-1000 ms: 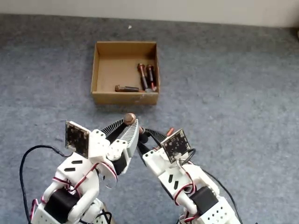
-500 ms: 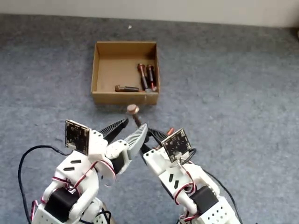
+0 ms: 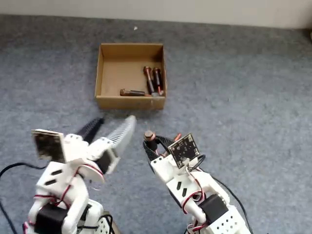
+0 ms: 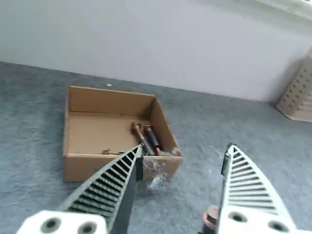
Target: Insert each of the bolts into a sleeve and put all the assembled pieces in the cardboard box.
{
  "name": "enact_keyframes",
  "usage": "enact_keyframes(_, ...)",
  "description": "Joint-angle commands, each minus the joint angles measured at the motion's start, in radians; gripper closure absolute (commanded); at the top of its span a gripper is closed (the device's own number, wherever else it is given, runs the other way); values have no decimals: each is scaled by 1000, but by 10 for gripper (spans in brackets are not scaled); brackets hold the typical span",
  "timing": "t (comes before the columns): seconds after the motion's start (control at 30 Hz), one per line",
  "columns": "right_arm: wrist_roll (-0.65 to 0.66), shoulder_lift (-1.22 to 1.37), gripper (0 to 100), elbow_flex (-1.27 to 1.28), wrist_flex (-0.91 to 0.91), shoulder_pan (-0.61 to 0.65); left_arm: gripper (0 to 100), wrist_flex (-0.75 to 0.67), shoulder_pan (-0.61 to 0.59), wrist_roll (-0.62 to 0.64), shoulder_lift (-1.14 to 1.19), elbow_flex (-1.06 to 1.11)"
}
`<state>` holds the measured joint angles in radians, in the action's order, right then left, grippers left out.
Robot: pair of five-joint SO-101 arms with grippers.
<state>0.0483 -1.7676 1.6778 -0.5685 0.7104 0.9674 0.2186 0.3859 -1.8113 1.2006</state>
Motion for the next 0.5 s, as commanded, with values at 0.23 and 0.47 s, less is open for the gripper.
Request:
enact_keyframes(0.23, 0, -22, 995, 137, 2, -140, 742, 338, -509, -12, -8, -27)
enact_keyframes(0.47, 2, -15, 995, 48, -38, -228, 776, 252, -730, -221, -8, 182)
